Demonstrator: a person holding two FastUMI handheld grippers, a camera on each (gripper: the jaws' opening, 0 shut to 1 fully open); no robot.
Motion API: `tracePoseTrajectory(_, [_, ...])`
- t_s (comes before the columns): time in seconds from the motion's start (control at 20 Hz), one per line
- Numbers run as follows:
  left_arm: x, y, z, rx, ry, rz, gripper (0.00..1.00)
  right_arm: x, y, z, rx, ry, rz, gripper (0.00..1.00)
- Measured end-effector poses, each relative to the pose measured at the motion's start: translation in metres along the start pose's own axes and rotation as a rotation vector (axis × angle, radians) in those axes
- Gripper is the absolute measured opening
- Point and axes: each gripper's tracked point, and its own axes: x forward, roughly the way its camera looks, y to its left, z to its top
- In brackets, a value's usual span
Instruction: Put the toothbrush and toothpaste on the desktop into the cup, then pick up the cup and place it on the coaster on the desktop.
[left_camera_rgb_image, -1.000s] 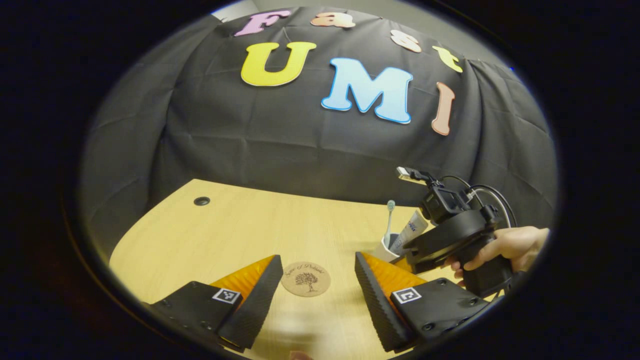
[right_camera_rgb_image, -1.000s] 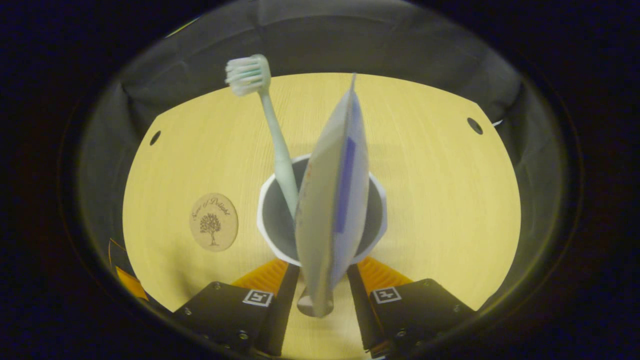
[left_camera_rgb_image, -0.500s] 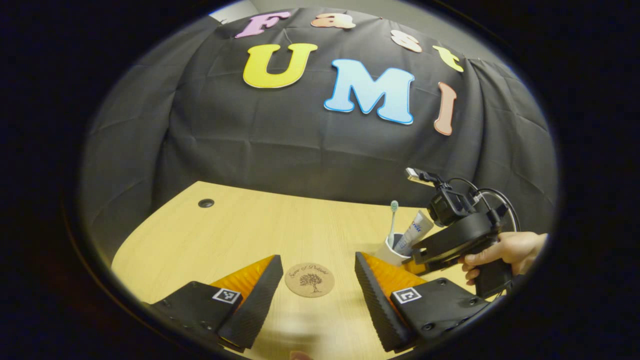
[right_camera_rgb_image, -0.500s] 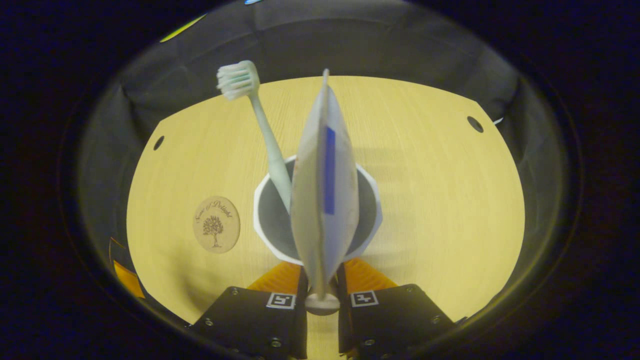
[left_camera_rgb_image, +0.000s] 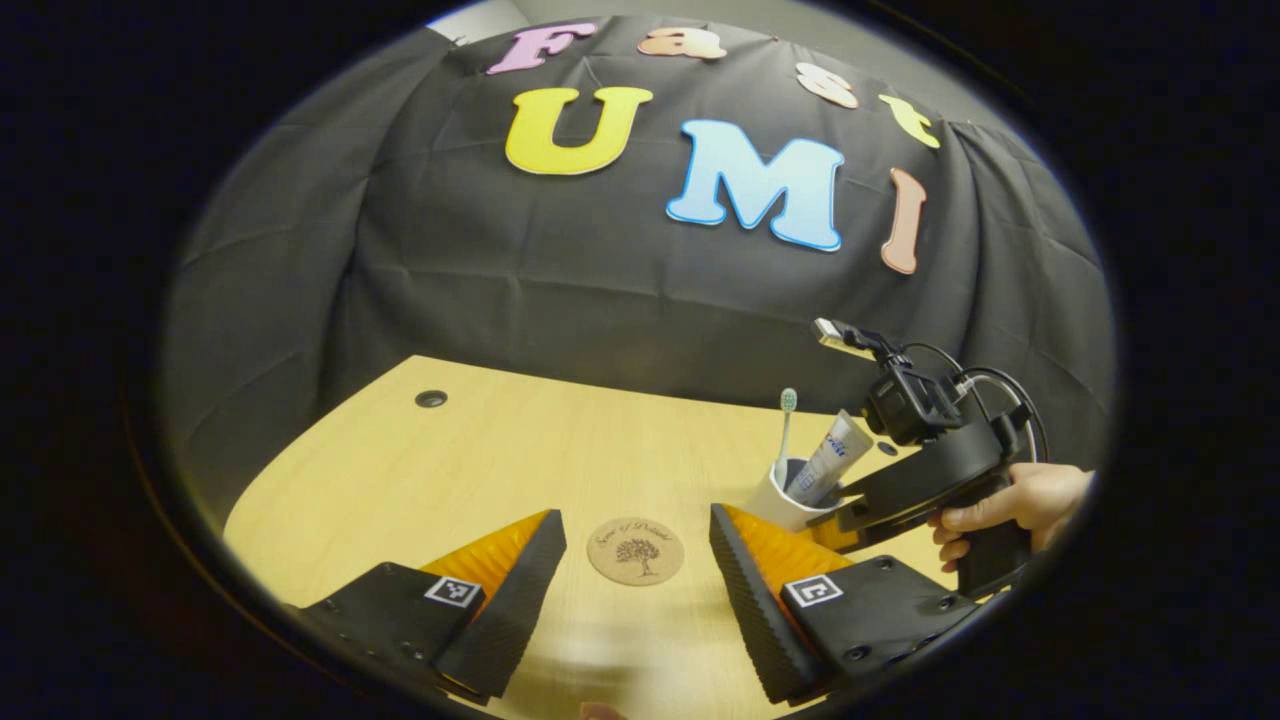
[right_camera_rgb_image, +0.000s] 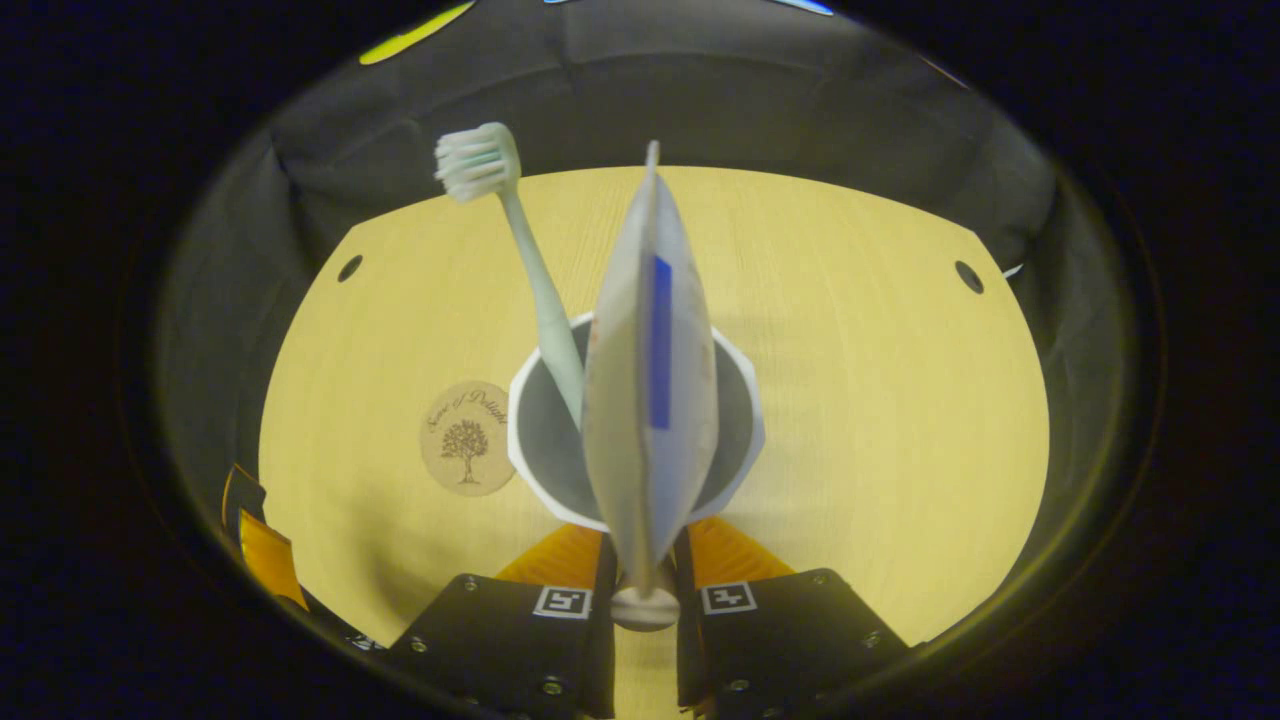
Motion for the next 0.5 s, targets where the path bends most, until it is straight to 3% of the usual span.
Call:
tracePoseTrajectory(0.05, [-0.003, 0.004, 0.0, 0.001, -0.002, 0.008, 0.94, -0.001, 0.0, -0.001, -0.001, 0.002, 0.01, 0.25])
tracePoseTrajectory(0.25, [-0.012, 0.019, -0.008, -0.005, 0.01, 0.038, 0.94, -0.002, -0.004, 0.004, -0.062, -0.012, 0.021, 0.25])
tracePoseTrajectory(0.3, [-0.016, 0.024, -0.01, -0.006, 0.014, 0.045, 0.94, -0.002, -0.004, 0.006, -0.075, -0.018, 0.029, 0.29])
tracePoseTrajectory(0.5, [-0.026, 0.04, -0.014, -0.016, 0.022, 0.073, 0.94, 0.007, -0.005, 0.007, -0.112, -0.015, 0.057, 0.25])
